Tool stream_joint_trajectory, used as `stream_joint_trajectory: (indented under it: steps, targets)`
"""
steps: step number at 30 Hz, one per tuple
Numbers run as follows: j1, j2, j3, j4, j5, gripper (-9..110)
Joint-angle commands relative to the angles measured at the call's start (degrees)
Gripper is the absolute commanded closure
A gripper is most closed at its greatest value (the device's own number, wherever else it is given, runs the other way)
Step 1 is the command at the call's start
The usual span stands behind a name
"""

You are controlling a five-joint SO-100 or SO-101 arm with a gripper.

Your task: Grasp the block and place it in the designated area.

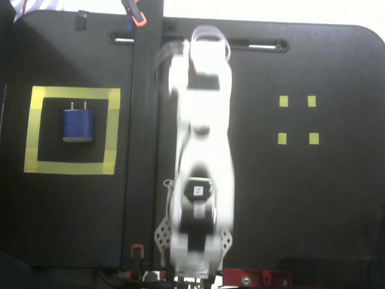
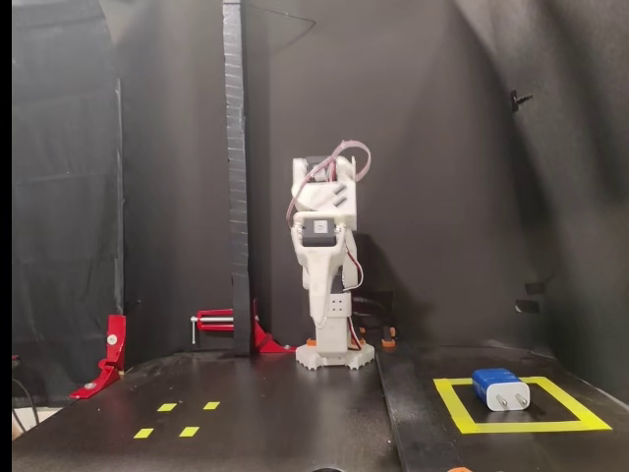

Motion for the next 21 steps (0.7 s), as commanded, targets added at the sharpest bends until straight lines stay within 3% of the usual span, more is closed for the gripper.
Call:
stream_joint_trajectory:
  steps: [1,13,21]
  targets:
    - [-0.44,8.96,6.68,-7.21,-0.53,102]
    - [2.37,39.64,37.62,-28.21,-0.53,102]
    - [2.9,54.05,50.27,-31.38,-0.53,102]
